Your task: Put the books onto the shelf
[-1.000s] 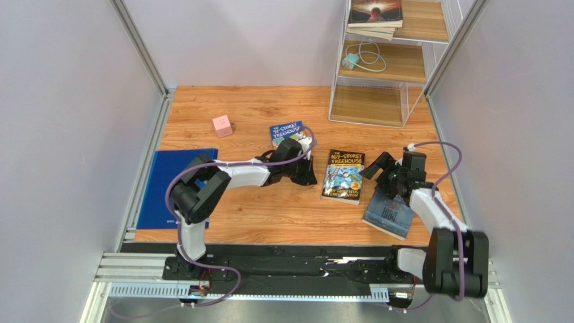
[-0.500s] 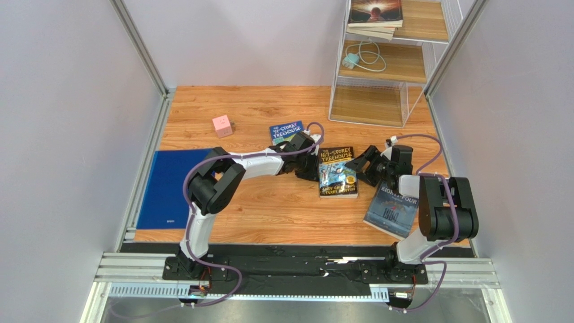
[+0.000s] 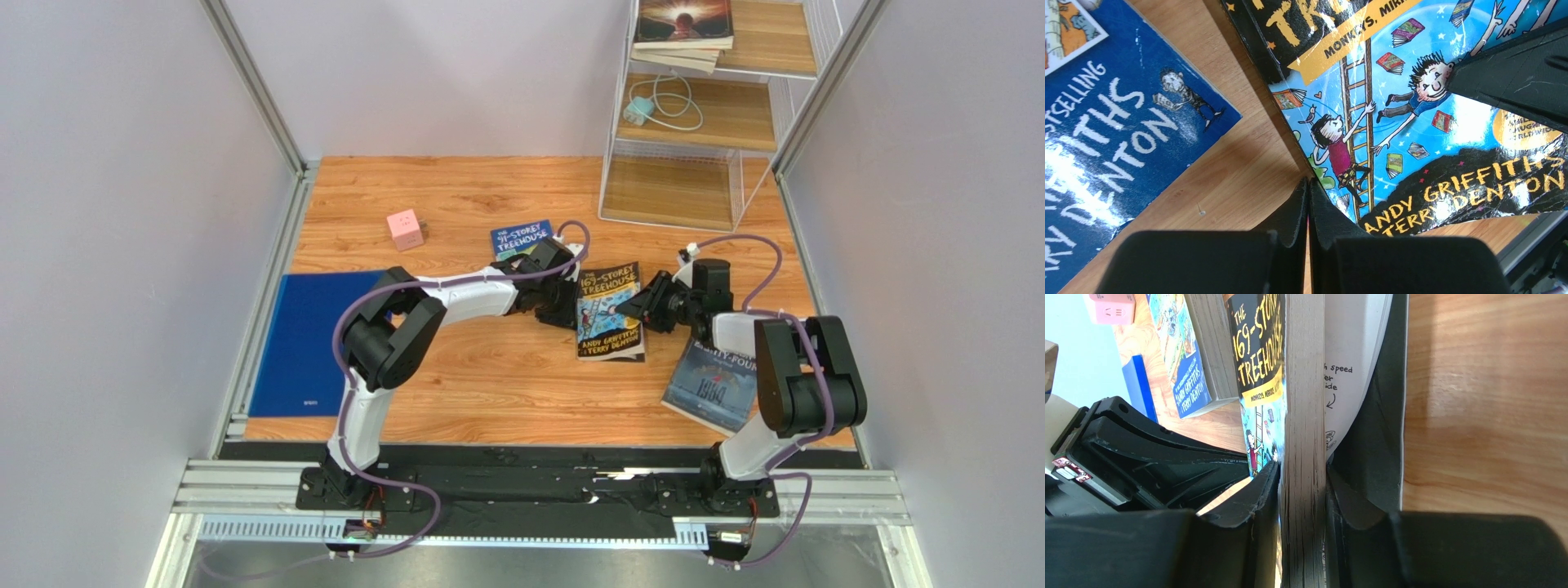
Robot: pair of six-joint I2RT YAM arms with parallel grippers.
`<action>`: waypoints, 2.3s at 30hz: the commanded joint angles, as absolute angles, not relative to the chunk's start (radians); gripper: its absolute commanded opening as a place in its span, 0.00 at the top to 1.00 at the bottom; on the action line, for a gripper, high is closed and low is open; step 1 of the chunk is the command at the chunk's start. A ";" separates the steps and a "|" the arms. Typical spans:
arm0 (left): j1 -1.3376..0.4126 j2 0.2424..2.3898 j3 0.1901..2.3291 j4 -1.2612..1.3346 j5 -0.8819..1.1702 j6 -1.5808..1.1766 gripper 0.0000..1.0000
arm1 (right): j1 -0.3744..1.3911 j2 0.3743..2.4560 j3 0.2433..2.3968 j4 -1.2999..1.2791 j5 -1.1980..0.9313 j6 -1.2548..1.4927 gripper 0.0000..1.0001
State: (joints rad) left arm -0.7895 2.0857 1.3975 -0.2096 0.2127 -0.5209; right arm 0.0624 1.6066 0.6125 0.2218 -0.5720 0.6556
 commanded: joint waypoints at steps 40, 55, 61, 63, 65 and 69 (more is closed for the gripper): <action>-0.785 1.390 0.907 0.413 0.399 -0.608 1.00 | 0.166 1.002 0.630 0.030 -0.873 0.701 0.78; -0.764 1.293 1.049 0.199 0.463 -0.482 1.00 | 0.166 0.790 0.557 -0.029 -0.796 0.564 0.00; -0.756 1.308 1.063 0.279 0.613 -0.492 1.00 | 0.164 0.792 0.483 0.120 -0.841 0.612 0.00; -0.752 1.305 1.065 0.302 0.643 -0.489 1.00 | 0.164 0.788 0.477 0.133 -0.841 0.615 0.00; -0.743 1.299 1.045 0.346 0.664 -0.520 1.00 | 0.163 0.790 0.465 0.158 -0.845 0.627 0.00; -0.723 1.307 1.026 0.457 0.695 -0.571 1.00 | 0.164 0.781 0.385 0.360 -0.864 0.761 0.00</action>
